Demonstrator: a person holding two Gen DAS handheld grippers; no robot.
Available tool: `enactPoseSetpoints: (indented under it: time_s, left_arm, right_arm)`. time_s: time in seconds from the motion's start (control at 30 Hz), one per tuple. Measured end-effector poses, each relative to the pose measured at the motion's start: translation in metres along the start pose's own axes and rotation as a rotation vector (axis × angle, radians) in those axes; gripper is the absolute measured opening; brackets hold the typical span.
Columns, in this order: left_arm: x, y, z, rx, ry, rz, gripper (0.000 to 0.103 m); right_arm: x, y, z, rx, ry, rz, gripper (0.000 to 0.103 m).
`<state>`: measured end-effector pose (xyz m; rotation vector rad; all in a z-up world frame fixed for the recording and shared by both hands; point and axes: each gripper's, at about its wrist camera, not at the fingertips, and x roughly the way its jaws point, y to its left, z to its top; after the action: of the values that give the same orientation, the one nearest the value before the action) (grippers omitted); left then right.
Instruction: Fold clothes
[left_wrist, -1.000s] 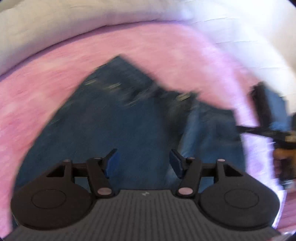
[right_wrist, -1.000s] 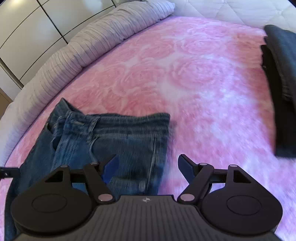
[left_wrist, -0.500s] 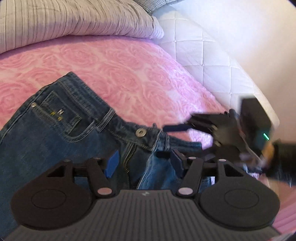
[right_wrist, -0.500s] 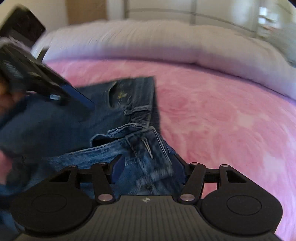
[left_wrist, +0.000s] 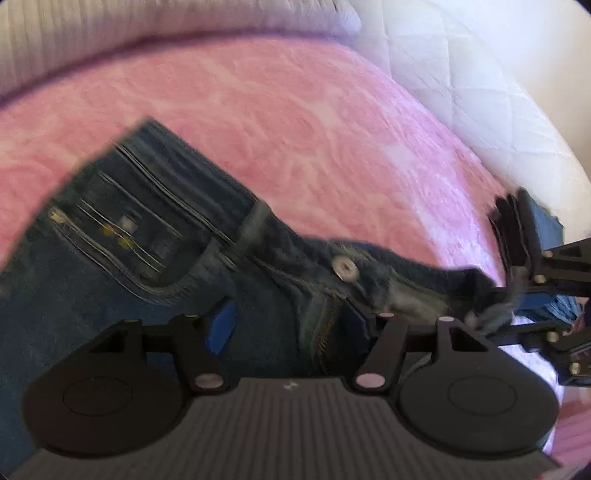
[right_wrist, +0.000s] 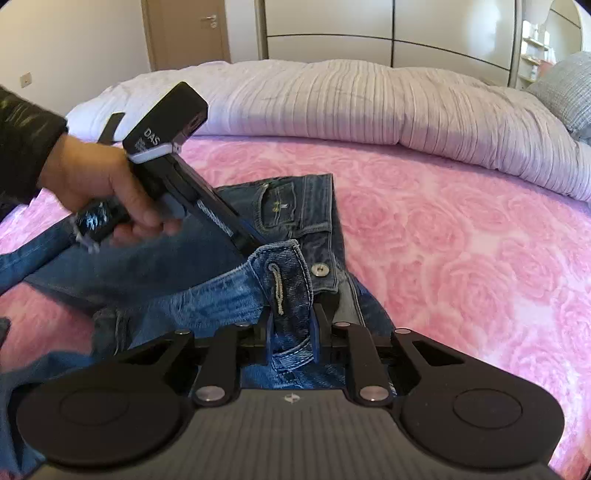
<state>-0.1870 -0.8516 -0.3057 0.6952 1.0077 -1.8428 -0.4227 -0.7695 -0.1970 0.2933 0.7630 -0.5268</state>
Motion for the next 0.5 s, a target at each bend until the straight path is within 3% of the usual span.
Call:
enactPoseSetpoints:
  time_s: [0.1, 0.17, 0.2, 0.23, 0.27, 0.43, 0.5]
  left_arm:
    - [-0.035, 0.03, -0.005, -0.107, -0.066, 0.076, 0.059]
    - [-0.059, 0.047, -0.016, -0.149, -0.078, 0.119, 0.059]
    - [-0.07, 0.052, -0.025, -0.157, -0.074, 0.137, 0.059]
    - [-0.08, 0.057, -0.034, -0.165, -0.069, 0.154, 0.06]
    - [-0.089, 0.062, -0.042, -0.173, -0.065, 0.169, 0.061]
    - [-0.109, 0.07, -0.092, -0.221, -0.05, 0.182, 0.062]
    - [-0.108, 0.068, -0.109, -0.219, -0.03, 0.182, 0.062]
  right_arm:
    - [0.03, -0.01, 0.013, 0.052, 0.002, 0.028, 0.02]
    - [0.056, -0.022, 0.019, 0.104, 0.024, 0.022, 0.027]
    - [0.069, -0.031, 0.017, 0.146, 0.045, 0.027, 0.041]
    - [0.081, -0.039, 0.016, 0.187, 0.067, 0.031, 0.047]
    - [0.084, -0.044, 0.015, 0.208, 0.077, 0.054, 0.047]
    - [0.102, -0.06, 0.014, 0.264, 0.133, 0.17, 0.066]
    - [0.113, -0.058, 0.018, 0.23, 0.188, 0.184, 0.066]
